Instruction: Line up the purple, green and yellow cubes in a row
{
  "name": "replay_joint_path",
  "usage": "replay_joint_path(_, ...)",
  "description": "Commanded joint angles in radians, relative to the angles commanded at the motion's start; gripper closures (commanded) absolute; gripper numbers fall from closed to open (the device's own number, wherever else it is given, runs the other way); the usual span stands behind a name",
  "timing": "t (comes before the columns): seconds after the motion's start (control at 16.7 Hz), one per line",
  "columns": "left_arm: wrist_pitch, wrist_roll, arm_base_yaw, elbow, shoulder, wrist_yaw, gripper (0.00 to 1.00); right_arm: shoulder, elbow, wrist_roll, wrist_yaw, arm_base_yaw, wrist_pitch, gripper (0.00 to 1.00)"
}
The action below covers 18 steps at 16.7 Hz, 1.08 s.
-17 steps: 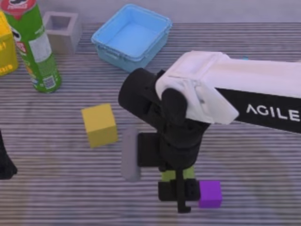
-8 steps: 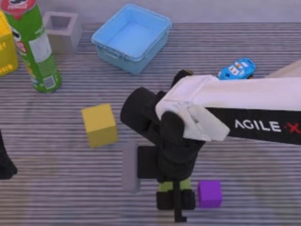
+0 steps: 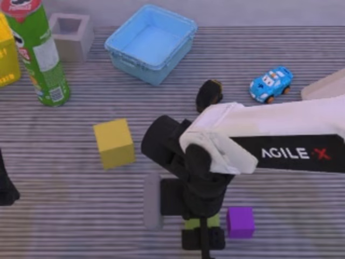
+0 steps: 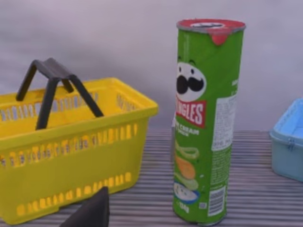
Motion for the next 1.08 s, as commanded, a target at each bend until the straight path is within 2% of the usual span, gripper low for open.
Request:
replay_joint_path(0.72,0.0,0.0,0.0,0.0,0.0,0.0,0.0,0.0,0.0,0.0,0.0,0.0,0.0,0.02)
replay_joint_path(1.08,0.0,0.0,0.0,0.0,0.0,0.0,0.0,0.0,0.0,0.0,0.0,0.0,0.0,0.0)
